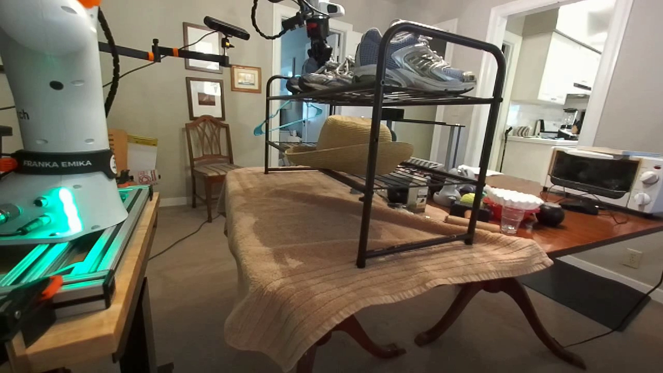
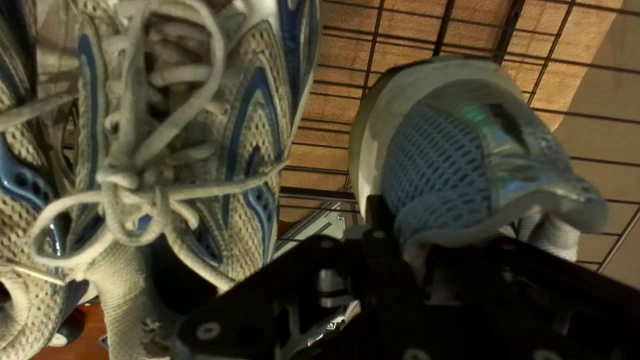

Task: Move the blue pair of shoes to the left

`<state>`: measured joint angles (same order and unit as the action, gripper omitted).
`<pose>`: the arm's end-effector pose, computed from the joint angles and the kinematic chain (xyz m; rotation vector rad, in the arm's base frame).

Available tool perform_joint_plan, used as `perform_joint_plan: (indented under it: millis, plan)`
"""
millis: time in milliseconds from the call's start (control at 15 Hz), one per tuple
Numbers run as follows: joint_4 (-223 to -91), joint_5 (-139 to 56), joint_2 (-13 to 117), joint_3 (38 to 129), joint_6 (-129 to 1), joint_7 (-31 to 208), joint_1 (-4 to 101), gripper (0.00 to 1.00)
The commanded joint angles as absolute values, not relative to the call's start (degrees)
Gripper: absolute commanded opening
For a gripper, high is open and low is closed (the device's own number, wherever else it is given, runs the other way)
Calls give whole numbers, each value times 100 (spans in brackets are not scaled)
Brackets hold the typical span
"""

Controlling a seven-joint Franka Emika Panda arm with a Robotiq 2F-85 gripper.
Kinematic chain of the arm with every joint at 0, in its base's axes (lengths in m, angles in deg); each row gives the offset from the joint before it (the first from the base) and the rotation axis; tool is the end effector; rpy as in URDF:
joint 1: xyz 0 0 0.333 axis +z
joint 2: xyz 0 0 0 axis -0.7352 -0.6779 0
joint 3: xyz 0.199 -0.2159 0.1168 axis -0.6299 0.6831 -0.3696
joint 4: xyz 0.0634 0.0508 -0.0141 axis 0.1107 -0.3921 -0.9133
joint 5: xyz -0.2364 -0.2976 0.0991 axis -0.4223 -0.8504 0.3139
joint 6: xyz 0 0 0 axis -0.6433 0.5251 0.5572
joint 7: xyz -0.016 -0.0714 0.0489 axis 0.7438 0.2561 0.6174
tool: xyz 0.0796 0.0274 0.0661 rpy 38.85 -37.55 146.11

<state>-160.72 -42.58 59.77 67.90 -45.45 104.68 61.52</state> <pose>0.5701 0.2611 0.5284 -3.0857 -0.1761 -0.3021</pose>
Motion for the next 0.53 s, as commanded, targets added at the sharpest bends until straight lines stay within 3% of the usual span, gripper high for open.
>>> perform_joint_plan:
  millis: [0,400,467]
  plan:
    - [-16409,-4265,6204,6831,-4496,10857,6191,3]
    - [-16650,-4368,6235,6892,-4511,10982,6139,3]
    - [-16667,-4408,6242,6902,-4519,10958,6133,36]
